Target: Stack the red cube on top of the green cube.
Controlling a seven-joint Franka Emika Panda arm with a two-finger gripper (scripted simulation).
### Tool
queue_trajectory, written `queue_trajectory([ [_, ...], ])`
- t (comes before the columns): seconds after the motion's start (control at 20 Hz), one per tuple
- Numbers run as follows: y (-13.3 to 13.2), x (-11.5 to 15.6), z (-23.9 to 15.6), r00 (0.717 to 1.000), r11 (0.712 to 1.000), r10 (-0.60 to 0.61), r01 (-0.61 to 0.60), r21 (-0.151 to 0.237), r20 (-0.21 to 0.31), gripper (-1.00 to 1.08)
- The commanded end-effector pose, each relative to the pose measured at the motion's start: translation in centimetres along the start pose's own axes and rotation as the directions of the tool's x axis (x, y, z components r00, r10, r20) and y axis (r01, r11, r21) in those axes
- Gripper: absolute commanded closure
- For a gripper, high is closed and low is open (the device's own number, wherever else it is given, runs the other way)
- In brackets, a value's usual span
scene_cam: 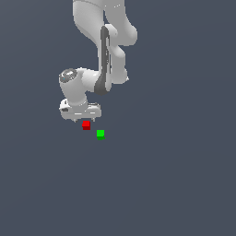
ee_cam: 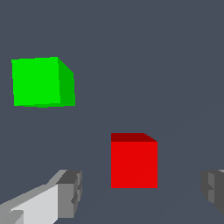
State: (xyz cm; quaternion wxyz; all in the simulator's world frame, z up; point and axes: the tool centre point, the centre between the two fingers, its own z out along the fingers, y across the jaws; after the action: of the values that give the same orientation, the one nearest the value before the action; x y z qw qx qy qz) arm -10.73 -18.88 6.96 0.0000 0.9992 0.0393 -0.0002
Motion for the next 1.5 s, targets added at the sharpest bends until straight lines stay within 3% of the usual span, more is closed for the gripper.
queue_trajectory([
  [0.0, 0.0, 0.0, 0.0, 1.0, 1.0, 0.0, 0.0, 0.0, 0.0, -0.92],
  [0.95, -0.1, 0.0, 5.0, 1.0, 1.0, 0.0, 0.0, 0.0, 0.0, -0.92],
  [1.0, -0.1, 0.0, 5.0, 1.0, 1.0, 0.0, 0.0, 0.0, 0.0, 1.08],
  [1.45, -0.1, 0.0, 5.0, 1.0, 1.0, 0.0, 0.0, 0.0, 0.0, 1.08],
])
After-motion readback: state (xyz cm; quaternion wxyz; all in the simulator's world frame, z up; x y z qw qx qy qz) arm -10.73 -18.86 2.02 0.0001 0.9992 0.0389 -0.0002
